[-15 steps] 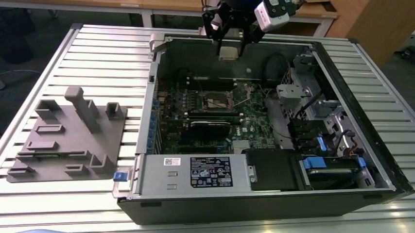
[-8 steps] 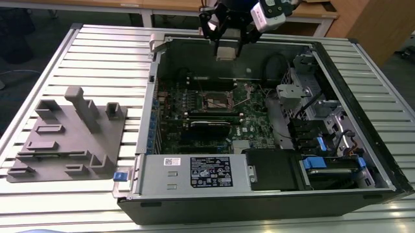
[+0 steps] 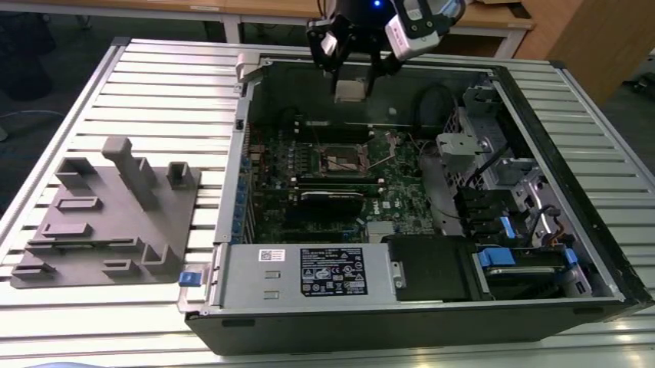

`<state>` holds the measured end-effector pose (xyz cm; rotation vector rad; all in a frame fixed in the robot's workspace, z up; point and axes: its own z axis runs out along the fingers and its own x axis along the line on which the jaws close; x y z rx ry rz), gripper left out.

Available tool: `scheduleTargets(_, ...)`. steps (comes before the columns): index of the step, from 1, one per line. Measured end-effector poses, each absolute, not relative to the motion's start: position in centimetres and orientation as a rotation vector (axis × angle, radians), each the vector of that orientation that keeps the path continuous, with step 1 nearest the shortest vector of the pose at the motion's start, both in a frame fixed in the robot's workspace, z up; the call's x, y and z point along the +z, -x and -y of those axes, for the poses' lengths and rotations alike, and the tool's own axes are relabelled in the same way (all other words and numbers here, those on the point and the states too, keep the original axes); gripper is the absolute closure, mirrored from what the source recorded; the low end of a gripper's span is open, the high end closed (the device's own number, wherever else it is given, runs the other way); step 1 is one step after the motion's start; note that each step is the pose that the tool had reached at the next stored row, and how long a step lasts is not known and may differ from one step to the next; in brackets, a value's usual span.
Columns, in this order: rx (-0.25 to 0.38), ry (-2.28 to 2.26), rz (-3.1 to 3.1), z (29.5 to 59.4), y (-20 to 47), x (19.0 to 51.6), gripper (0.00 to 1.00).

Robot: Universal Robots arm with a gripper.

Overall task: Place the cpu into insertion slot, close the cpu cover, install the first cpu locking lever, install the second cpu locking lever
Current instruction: 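Place the cpu into insertion slot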

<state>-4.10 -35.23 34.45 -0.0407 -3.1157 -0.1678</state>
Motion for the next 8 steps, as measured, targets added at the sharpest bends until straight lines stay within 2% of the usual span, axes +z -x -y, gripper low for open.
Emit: scheduleTargets(8, -0.167, 0.041, 3.116, 35.22, 4.11, 34.26, 0.46)
